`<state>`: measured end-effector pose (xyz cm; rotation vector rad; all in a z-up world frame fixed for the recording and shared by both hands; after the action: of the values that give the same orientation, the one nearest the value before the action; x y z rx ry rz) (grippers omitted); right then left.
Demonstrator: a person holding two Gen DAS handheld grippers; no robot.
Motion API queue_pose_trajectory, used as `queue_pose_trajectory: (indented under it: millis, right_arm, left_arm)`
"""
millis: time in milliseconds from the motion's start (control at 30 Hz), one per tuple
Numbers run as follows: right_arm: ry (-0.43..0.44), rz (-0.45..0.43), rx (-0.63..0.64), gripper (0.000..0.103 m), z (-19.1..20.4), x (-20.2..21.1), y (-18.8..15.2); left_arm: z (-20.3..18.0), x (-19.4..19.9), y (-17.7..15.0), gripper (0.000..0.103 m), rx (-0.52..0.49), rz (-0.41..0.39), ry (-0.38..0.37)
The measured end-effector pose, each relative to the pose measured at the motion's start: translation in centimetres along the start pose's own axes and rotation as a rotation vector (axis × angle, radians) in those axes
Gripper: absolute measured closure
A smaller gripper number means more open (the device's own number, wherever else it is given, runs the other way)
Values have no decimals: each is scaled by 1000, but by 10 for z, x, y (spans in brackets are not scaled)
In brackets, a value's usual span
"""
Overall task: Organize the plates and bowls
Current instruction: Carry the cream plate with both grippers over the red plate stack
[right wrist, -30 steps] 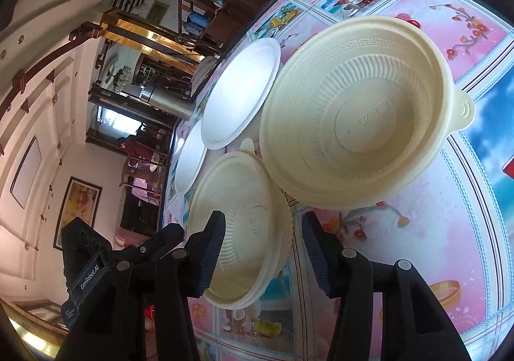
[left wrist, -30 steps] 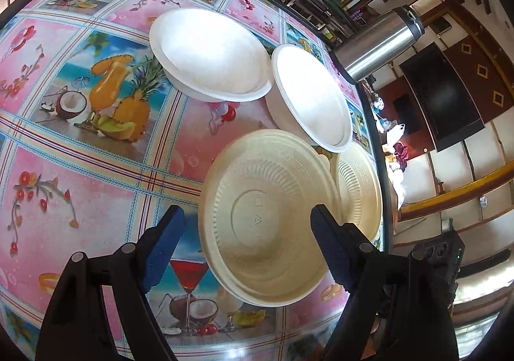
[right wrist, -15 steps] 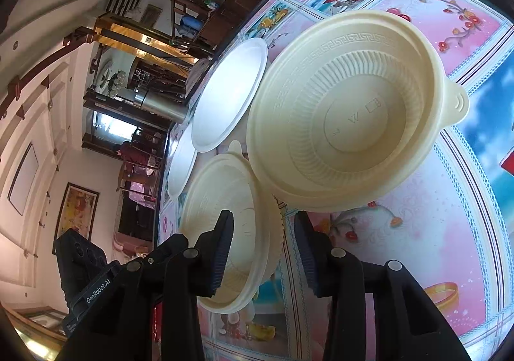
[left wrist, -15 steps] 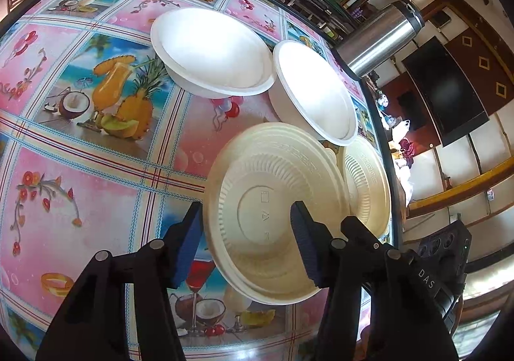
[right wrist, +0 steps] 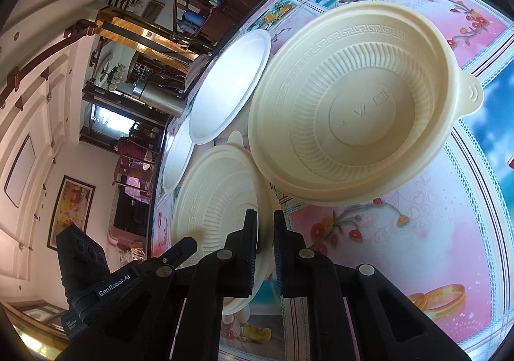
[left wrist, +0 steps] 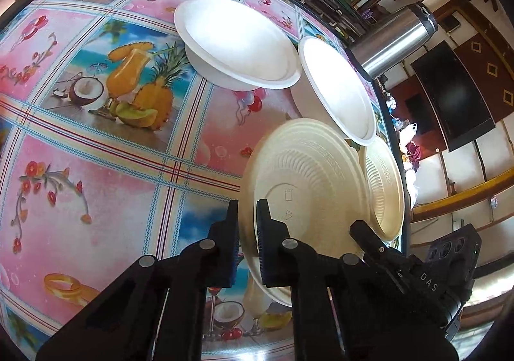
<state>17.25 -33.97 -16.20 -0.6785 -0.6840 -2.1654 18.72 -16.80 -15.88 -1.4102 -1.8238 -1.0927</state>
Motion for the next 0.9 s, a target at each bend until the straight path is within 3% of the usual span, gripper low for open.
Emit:
queue_pose_trajectory:
  millis: [533,900]
  right_arm:
    - [-7,8,107,94,18,-7,-12]
    - [56,42,152,94,41,-18,-56]
  left_arm:
    - [28,25,-16,96,28,-41,9]
    - [69,66,-48,96,10,-103,67]
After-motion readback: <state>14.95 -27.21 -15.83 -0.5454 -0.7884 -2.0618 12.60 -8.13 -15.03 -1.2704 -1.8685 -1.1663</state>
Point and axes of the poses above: each gripper's, at about its wrist camera, not at the fingertips, and x roughly against the way its jaws point, z to its left, y to its top, the point moved 8 cm from there along -x, roughly the way its jaws point, and after that the axes turned 5 degrees about z, right-handed, at the moved point
